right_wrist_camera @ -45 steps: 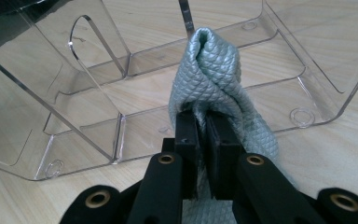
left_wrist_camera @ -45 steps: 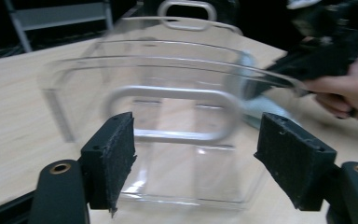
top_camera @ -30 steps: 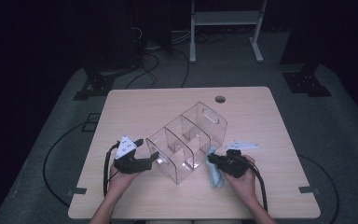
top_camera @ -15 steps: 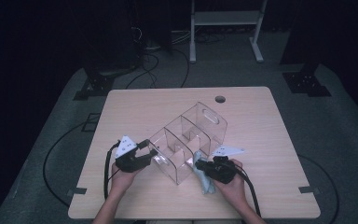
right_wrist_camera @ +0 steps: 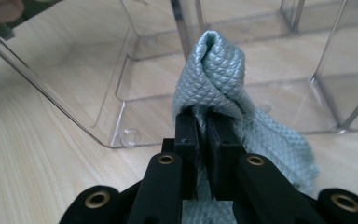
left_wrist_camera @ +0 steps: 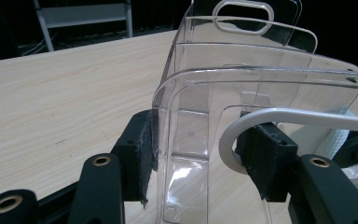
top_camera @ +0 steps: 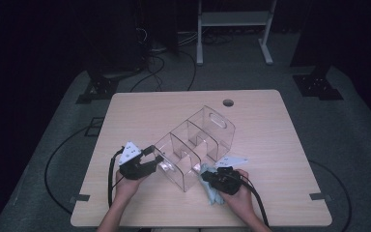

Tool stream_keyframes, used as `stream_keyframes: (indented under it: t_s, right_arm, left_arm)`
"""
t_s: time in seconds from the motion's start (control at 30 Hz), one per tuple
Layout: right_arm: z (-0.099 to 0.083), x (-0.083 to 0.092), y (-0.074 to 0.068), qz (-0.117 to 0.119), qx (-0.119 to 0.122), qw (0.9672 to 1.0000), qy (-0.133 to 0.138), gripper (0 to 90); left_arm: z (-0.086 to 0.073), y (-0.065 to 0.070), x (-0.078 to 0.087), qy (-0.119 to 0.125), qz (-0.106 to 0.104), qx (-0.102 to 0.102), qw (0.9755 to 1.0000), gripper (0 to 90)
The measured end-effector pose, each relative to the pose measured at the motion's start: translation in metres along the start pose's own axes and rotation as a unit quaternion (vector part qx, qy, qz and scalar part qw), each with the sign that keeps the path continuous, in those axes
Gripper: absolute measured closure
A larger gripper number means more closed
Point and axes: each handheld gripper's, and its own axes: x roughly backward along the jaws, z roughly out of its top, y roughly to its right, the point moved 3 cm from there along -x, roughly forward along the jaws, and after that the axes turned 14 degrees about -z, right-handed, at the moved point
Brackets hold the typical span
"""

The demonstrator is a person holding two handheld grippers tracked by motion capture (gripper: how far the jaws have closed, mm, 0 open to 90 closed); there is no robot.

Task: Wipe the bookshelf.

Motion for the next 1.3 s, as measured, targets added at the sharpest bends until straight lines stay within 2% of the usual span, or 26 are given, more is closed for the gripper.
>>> stream_keyframes:
  t_s: [0.13, 0.17, 0.3, 0.47, 0.53, 0.67, 0.73, 0.77, 0.83, 0.9, 1.07, 1.3]
  right_arm:
    - [-0.001, -0.002, 0.001, 0.002, -0.002, 1.0, 0.0, 83.3]
    - [-0.007, -0.008, 0.001, 0.0, -0.003, 0.9999, -0.016, 83.3]
    - [-0.01, -0.012, 0.002, 0.0, -0.008, 0.9996, -0.028, 83.3]
    - [0.003, 0.004, 0.0, -0.001, -0.004, 1.0, 0.009, 83.3]
    - [0.002, 0.003, 0.0, -0.004, -0.002, 0.9999, 0.009, 83.3]
    - [-0.007, -0.007, 0.0, -0.007, -0.001, 0.9998, -0.017, 83.3]
    - [-0.005, -0.006, 0.001, -0.007, -0.001, 0.9998, -0.017, 83.4]
    - [0.004, 0.003, -0.001, -0.011, 0.004, 0.9999, 0.004, 83.4]
    - [0.013, 0.013, -0.001, -0.008, -0.002, 0.9996, 0.026, 83.4]
    - [0.019, 0.02, -0.002, -0.008, 0.002, 0.9991, 0.042, 83.4]
    - [0.015, 0.017, 0.0, -0.007, -0.004, 0.9996, 0.029, 83.4]
    - [0.04, 0.037, -0.002, -0.01, 0.002, 0.9978, 0.065, 83.4]
  left_arm:
    - [0.0, 0.001, 0.0, -0.001, 0.001, -0.004, 1.0, 46.5]
    - [0.0, 0.001, 0.0, -0.001, 0.001, -0.004, 1.0, 46.5]
    - [0.0, 0.001, 0.0, -0.001, 0.001, -0.003, 1.0, 46.5]
    - [0.0, 0.001, 0.0, 0.001, 0.001, 0.001, 1.0, 46.6]
    - [-0.001, 0.002, -0.001, 0.005, 0.009, 0.002, 0.9999, 46.6]
    - [-0.001, 0.003, -0.001, 0.004, 0.011, 0.0, 0.9999, 46.7]
    - [-0.001, 0.002, -0.001, 0.006, 0.011, 0.001, 0.9999, 46.8]
    - [-0.001, 0.002, -0.001, 0.007, 0.009, 0.002, 0.9999, 46.8]
    - [-0.001, 0.003, -0.001, 0.007, 0.008, 0.001, 0.9999, 46.8]
    - [-0.001, 0.004, -0.002, 0.007, 0.007, 0.002, 0.9999, 46.8]
    - [-0.001, 0.005, -0.002, 0.007, 0.008, -0.001, 0.9999, 46.8]
    - [-0.001, 0.004, -0.004, 0.009, 0.007, -0.001, 0.9999, 46.8]
